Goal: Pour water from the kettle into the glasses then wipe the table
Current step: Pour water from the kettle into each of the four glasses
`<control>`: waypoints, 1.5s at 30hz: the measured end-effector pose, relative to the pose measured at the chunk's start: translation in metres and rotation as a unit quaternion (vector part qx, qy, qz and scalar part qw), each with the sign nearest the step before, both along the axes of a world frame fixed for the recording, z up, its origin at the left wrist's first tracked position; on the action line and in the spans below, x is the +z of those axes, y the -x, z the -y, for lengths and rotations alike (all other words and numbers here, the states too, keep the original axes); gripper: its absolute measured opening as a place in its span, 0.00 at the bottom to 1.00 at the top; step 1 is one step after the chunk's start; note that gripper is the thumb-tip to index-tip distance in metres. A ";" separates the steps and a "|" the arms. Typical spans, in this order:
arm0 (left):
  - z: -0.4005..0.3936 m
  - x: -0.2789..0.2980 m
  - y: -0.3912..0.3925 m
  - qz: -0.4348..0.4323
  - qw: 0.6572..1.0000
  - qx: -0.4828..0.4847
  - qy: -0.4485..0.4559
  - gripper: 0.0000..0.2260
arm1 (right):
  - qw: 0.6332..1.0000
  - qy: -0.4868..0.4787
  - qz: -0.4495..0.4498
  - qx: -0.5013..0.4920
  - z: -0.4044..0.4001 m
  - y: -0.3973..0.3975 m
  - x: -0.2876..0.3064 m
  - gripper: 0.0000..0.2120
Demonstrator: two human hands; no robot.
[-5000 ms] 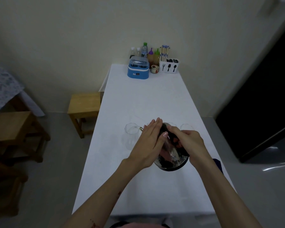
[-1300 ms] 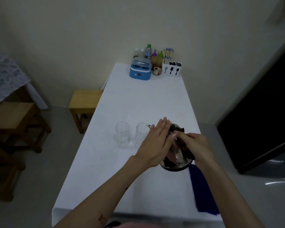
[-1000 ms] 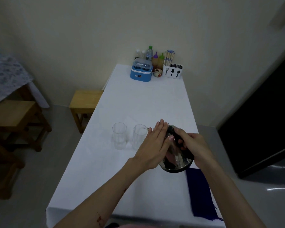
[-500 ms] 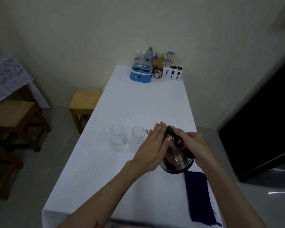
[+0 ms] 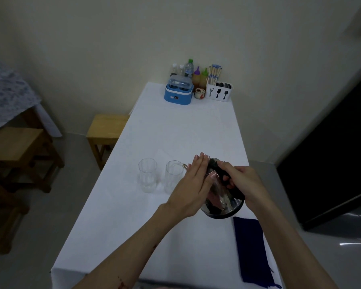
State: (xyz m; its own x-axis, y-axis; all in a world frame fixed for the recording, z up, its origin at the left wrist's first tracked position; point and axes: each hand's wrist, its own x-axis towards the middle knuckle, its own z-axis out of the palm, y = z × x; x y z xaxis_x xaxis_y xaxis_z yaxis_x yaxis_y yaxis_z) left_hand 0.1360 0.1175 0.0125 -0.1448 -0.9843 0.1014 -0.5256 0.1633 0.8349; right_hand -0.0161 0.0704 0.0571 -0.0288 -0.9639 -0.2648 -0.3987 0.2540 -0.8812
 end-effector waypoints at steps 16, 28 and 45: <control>-0.001 -0.003 -0.002 0.006 1.000 0.002 -0.007 0.26 | 1.000 -0.011 -0.003 -0.002 0.001 -0.002 -0.002 0.21; -0.001 -0.003 -0.003 0.005 1.000 0.000 -0.009 0.26 | 1.000 -0.012 -0.006 0.002 0.002 -0.003 -0.004 0.21; 0.003 -0.004 -0.004 -0.001 1.000 0.002 -0.012 0.27 | 1.000 -0.027 0.000 0.006 0.007 -0.005 -0.003 0.22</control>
